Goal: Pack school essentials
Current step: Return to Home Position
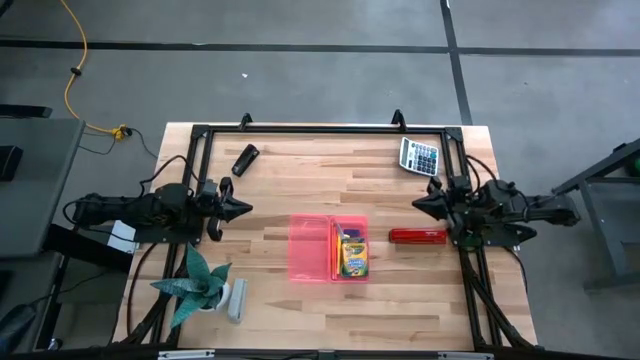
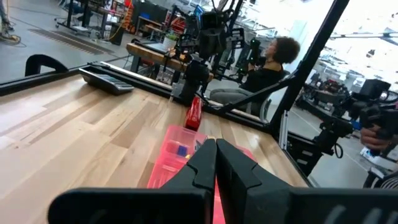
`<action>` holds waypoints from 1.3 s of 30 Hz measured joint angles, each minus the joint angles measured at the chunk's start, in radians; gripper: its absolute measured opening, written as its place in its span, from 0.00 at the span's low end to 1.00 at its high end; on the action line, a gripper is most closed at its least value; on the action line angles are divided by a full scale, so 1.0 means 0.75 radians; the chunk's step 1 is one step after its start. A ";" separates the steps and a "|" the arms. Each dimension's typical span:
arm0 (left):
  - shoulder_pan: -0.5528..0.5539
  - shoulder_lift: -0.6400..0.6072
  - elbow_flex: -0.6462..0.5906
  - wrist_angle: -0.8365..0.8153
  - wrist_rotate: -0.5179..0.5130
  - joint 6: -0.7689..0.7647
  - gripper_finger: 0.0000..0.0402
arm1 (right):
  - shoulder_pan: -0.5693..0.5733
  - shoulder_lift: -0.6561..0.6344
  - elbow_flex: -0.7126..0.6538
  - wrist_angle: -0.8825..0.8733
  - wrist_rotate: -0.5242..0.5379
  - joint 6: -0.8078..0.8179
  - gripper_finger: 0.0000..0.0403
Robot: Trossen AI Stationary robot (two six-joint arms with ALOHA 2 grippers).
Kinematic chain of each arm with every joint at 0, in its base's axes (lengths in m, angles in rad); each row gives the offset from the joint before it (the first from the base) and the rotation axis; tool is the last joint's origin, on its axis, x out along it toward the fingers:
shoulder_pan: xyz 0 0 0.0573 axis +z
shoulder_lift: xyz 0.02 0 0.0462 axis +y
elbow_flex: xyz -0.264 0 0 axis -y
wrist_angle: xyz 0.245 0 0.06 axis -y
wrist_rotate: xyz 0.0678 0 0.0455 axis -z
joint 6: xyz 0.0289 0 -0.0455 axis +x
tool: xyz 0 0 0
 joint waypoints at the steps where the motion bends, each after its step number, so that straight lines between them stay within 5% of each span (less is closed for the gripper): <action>1: 0.000 0.002 0.001 0.000 -0.001 0.000 0.00 | 0.000 0.000 -0.014 0.017 0.005 -0.003 0.00; 9: 0.000 0.007 0.001 0.001 0.000 0.000 0.00 | 0.000 -0.017 -0.174 0.085 0.081 -0.047 0.00; 18: 0.000 0.007 0.001 0.002 0.001 -0.001 0.00 | 0.000 -0.001 -0.174 -0.010 0.135 -0.343 0.00; 39: -0.046 -0.017 0.001 -0.001 0.001 0.000 0.00 | 0.004 -0.021 -0.174 -0.004 0.132 -0.183 0.00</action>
